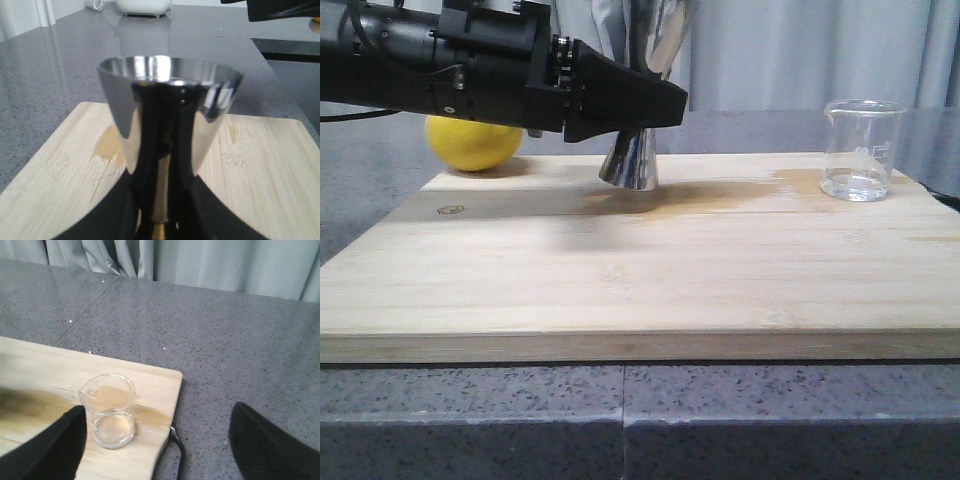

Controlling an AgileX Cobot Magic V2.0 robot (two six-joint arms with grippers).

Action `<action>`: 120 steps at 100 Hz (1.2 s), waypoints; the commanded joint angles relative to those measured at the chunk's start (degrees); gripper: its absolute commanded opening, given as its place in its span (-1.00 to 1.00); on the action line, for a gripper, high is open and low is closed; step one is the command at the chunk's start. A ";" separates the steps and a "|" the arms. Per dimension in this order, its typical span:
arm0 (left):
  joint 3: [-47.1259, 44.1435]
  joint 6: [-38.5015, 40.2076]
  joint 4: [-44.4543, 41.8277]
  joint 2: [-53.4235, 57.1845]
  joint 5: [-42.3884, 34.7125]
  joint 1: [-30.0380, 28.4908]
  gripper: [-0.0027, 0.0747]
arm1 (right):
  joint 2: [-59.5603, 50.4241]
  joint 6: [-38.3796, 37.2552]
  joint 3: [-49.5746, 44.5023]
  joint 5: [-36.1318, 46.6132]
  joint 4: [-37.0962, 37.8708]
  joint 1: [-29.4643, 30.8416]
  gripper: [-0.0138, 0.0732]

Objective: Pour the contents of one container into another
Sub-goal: 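Raise the right gripper away from the beaker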

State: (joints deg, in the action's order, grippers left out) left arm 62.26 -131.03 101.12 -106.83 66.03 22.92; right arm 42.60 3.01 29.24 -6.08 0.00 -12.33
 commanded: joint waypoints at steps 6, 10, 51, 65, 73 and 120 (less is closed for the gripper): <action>1.57 0.00 4.90 2.69 6.01 0.52 -0.77 | -0.40 0.62 2.18 5.13 0.56 -0.07 0.54; 1.57 0.00 4.90 2.69 6.01 0.52 -0.77 | -0.40 0.62 2.18 5.13 0.56 -0.07 0.54; 1.57 0.00 4.90 2.69 6.26 0.52 -0.77 | -0.40 0.62 2.18 5.13 0.94 -0.07 0.54; 1.57 0.00 4.90 2.69 6.11 0.52 -0.77 | -0.40 0.62 2.18 5.13 1.05 -0.07 0.54; 1.57 -0.23 4.90 2.60 5.96 0.52 -0.77 | -0.40 0.62 2.18 5.13 1.05 -0.07 0.54; 1.57 -1.82 4.90 2.45 3.88 0.42 -0.77 | -0.40 0.62 2.18 5.13 1.20 -0.07 0.54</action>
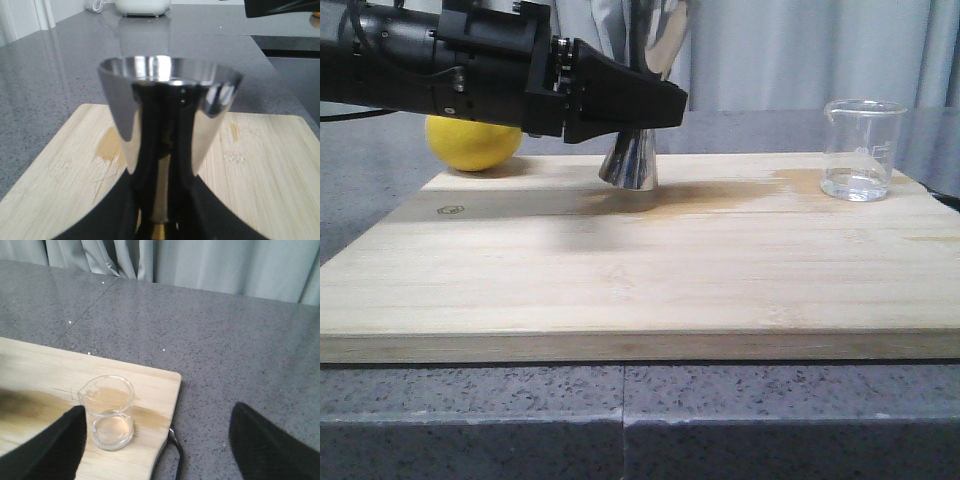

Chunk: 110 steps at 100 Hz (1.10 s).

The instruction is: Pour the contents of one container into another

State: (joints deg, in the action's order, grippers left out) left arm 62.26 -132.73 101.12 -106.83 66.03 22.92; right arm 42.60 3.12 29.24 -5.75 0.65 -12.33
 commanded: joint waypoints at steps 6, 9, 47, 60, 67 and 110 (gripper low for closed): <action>1.57 -0.12 4.90 2.45 3.79 0.42 -0.77 | -0.40 0.51 2.18 4.80 0.56 -0.07 0.54; 1.57 -0.12 4.90 2.45 3.52 0.42 -0.77 | -0.40 0.51 2.18 4.80 0.65 -0.07 0.54; 1.57 -1.09 4.90 2.45 2.88 0.42 -0.77 | -0.40 0.51 2.18 4.80 0.65 -0.07 0.54; 1.57 -1.09 4.90 2.45 2.99 0.42 -0.77 | -0.40 0.51 2.18 4.80 0.65 -0.07 0.54; 1.57 -1.09 4.90 2.45 2.99 0.42 -0.77 | -0.40 0.51 2.18 4.80 0.65 -0.07 0.54; 1.57 -1.87 4.90 -0.07 6.70 0.02 -0.77 | -0.40 0.51 2.18 4.80 1.03 -0.07 0.54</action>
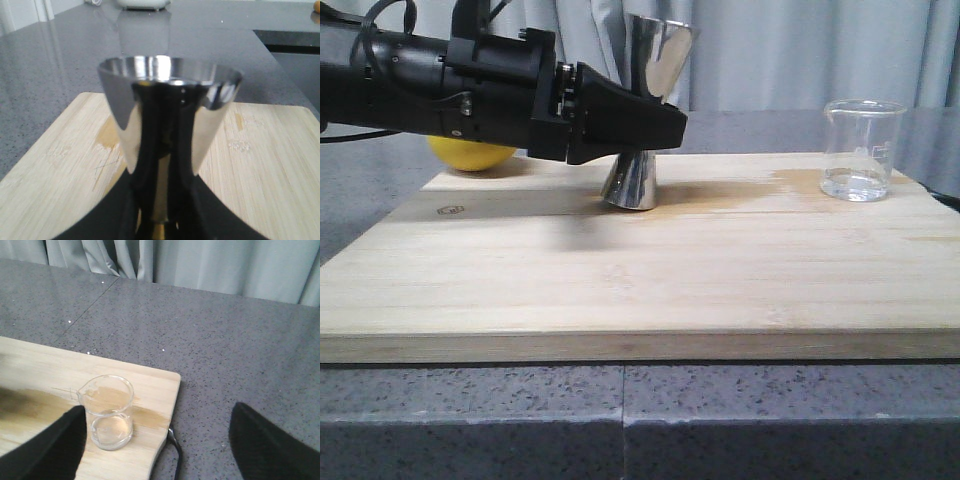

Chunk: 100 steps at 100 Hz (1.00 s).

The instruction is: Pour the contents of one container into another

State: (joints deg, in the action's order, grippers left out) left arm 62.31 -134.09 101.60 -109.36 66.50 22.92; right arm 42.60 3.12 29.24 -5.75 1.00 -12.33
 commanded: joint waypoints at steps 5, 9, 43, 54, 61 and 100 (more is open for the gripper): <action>1.53 -1.37 4.42 2.45 6.23 -0.10 -0.77 | -0.40 0.51 2.18 4.80 0.78 -0.07 0.54; 1.53 -1.50 4.42 2.45 6.23 -0.25 -0.77 | -0.40 0.51 2.18 4.80 0.89 -0.07 0.54; 1.53 -1.02 4.42 2.45 6.23 -1.70 -0.77 | -0.40 0.51 2.18 4.80 1.14 -0.07 0.54; 1.53 -1.01 4.42 2.45 6.23 -1.70 -0.77 | -0.40 0.51 2.18 4.80 1.14 -0.07 0.54; 1.53 -1.01 4.42 2.45 6.23 -1.70 -0.77 | -0.40 0.51 2.18 4.80 1.14 -0.07 0.54; 1.53 -1.01 4.42 2.45 6.23 -1.70 -0.76 | -0.40 0.51 2.18 4.80 1.44 -0.07 0.54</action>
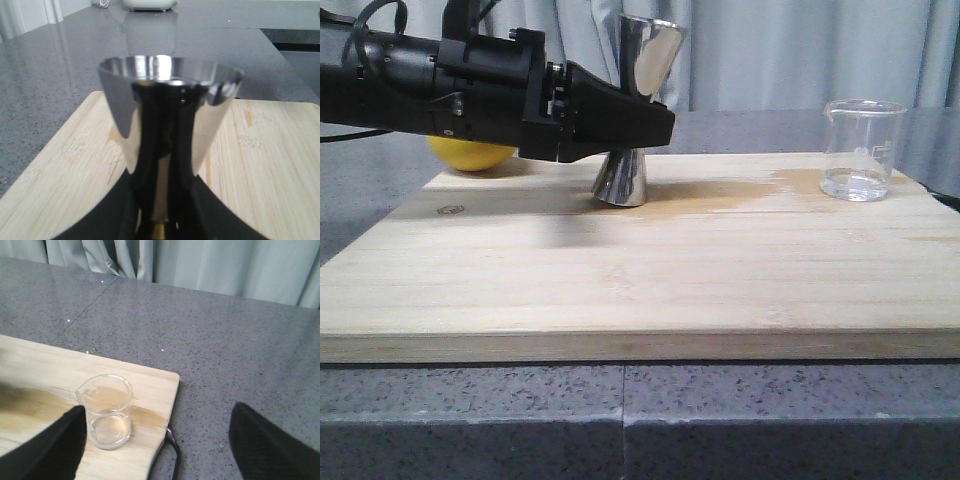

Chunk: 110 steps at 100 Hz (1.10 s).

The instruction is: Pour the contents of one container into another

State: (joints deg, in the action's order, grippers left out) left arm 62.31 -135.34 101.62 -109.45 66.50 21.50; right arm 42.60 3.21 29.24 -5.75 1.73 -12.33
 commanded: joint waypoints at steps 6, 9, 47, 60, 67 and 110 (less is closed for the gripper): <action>1.53 0.24 4.40 2.54 6.22 -0.29 -0.76 | -0.40 0.42 2.18 4.80 0.81 -0.07 0.54; 1.53 0.24 4.40 2.54 6.22 -0.29 -0.76 | -0.40 0.42 2.18 4.80 0.81 -0.07 0.54; 1.53 0.24 4.40 2.54 6.22 -0.29 -0.76 | -0.40 0.42 2.18 4.80 1.13 -0.07 0.54; 1.53 0.24 4.40 2.54 6.22 -0.29 -0.75 | -0.40 0.42 2.18 4.80 1.26 -0.07 0.54; 1.53 0.24 4.40 2.54 6.22 -0.29 -0.70 | -0.40 0.42 2.18 4.80 1.26 -0.07 0.54; 1.53 0.24 4.40 2.54 6.22 -0.29 -0.52 | -0.40 0.42 2.18 4.80 1.26 -0.07 0.54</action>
State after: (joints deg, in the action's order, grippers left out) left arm 62.31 -135.34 101.62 -109.45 66.50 21.50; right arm 42.60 3.21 29.24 -5.75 2.27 -12.33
